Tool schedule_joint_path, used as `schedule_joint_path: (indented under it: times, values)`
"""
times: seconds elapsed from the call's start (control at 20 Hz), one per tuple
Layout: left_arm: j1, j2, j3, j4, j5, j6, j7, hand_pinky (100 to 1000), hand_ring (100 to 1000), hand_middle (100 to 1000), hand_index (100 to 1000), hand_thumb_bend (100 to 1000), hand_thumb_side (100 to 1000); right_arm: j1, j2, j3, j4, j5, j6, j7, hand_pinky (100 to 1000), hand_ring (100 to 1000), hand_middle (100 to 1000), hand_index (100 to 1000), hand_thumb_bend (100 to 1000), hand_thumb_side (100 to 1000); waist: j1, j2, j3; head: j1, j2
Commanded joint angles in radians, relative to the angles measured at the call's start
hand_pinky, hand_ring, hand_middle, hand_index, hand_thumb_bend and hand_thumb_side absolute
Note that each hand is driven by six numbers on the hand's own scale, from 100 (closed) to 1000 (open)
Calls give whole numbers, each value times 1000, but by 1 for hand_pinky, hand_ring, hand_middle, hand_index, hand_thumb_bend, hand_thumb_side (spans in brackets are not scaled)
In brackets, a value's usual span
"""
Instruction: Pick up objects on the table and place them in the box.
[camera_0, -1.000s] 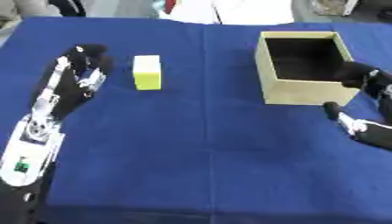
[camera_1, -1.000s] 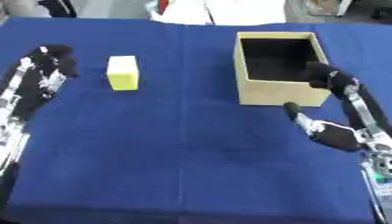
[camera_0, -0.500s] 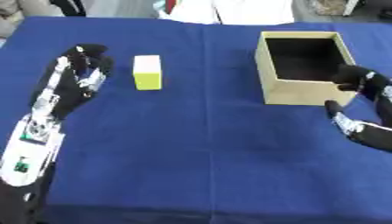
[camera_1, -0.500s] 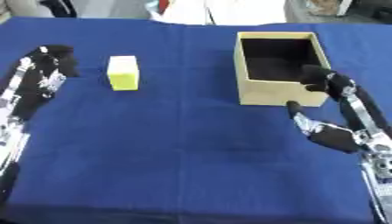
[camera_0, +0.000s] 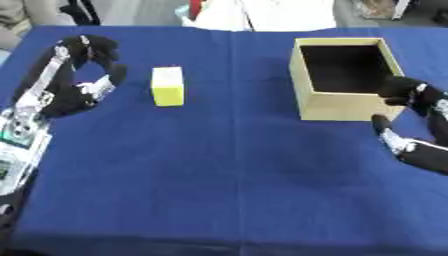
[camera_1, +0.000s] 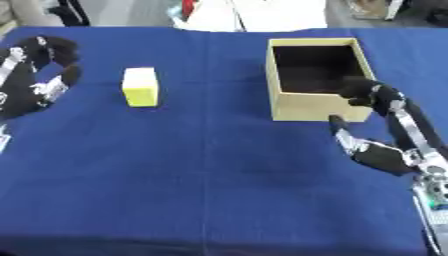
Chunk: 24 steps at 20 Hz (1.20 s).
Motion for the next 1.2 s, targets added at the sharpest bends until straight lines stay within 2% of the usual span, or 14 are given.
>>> schedule_joint_path:
  times: [0.05, 0.2, 0.35, 0.55, 0.8, 1.2]
  values:
    - [-67, 175, -42, 52, -55, -38, -40, 758, 557, 581, 743, 550, 496, -8, -25, 2, -6, -9, 2, 1, 780, 793, 712, 883, 209, 360, 4, -18, -5, -1, 5]
    - [-162, 246, -99, 130, -126, -60, -64, 742, 569, 585, 744, 639, 452, -8, -26, 6, -5, -10, 1, 6, 779, 793, 711, 882, 207, 369, 8, -21, -11, 3, 5]
    - [-273, 250, -160, 227, -207, -84, -118, 739, 586, 588, 750, 723, 432, -9, -28, 10, -3, -11, 1, 9, 779, 792, 711, 882, 206, 373, 11, -23, -17, 9, 5]
    - [-410, 193, -210, 362, -320, -119, -193, 731, 597, 601, 762, 777, 404, -7, -29, 14, -1, -13, 0, 13, 779, 792, 711, 882, 203, 378, 13, -26, -20, 12, 5]
    - [-548, 85, -243, 541, -487, -137, -213, 731, 614, 618, 764, 798, 358, -5, -24, 16, 1, -16, 1, 18, 779, 792, 710, 881, 200, 381, 13, -29, -23, 15, 5]
    - [-636, -30, -225, 738, -625, -164, -234, 734, 614, 607, 759, 791, 347, -5, -20, 17, 2, -19, 2, 20, 779, 792, 709, 881, 198, 386, 11, -28, -32, 20, 5]
